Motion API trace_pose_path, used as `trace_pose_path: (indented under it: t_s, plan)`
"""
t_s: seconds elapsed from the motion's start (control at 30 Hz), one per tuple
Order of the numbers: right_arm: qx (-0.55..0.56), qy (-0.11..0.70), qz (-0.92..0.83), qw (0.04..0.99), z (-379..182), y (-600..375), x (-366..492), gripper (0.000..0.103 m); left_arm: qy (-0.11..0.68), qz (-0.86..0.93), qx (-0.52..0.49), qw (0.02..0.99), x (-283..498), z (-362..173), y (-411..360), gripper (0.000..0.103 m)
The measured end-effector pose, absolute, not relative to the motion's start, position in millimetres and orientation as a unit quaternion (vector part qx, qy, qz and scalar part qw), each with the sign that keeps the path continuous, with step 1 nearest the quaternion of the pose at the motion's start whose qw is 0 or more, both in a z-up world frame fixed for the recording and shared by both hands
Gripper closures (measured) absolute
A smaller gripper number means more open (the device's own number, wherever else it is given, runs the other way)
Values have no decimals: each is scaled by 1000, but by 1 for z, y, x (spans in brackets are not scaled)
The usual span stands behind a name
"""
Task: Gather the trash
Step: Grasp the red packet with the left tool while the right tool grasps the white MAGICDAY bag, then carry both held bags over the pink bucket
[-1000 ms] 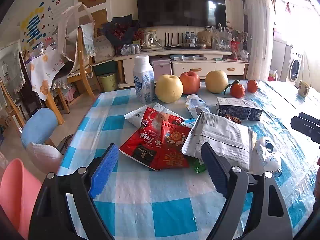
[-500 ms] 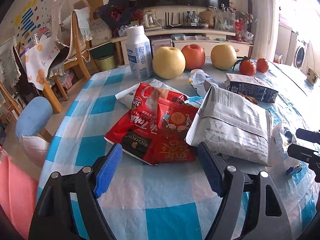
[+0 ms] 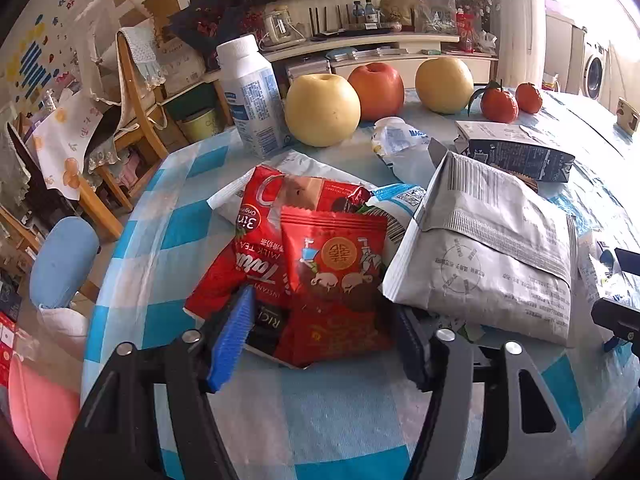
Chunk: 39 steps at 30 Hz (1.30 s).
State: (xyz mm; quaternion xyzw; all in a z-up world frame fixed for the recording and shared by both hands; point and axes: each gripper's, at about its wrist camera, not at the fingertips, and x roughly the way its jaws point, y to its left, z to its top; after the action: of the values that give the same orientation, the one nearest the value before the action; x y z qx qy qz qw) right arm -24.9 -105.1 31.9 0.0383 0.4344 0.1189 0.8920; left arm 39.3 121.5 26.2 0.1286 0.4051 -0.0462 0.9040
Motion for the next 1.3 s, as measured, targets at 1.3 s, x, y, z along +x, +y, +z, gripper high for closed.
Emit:
trace_pose_path:
  t_s: [1.3]
  plan:
    - [55,394,142,906,47,-106,-46,35,348,3,-20,937,-65,69,198,67]
